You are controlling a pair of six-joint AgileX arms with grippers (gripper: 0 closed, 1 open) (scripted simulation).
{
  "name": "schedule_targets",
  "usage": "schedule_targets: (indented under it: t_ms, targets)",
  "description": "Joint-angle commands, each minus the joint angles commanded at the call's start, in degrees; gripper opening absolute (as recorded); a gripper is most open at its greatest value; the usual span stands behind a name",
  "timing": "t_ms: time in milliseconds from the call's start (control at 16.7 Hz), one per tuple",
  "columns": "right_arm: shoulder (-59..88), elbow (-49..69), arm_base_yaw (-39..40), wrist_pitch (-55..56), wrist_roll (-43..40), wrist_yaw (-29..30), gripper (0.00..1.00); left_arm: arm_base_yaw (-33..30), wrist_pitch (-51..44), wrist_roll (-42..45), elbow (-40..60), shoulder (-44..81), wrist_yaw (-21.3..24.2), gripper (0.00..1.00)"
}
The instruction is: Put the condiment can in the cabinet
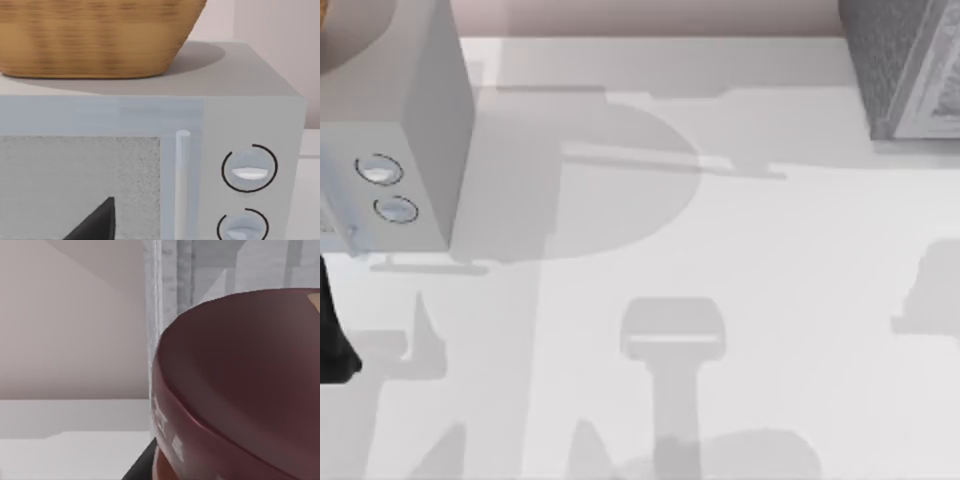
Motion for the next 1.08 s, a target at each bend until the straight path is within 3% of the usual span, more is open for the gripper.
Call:
schedule_targets:
  t_ms: [720,1080]
  targets:
    - [46.18,64.99,5.63,-17.95,0.13,7.66,0.0,0.0,0.0,0.0,0.0,0.0,0.0,1.0]
    - [59.43,84.08,7.74,-22.95,-0.35,9.42,0.0,0.0,0.0,0.0,0.0,0.0,0.0,1.0]
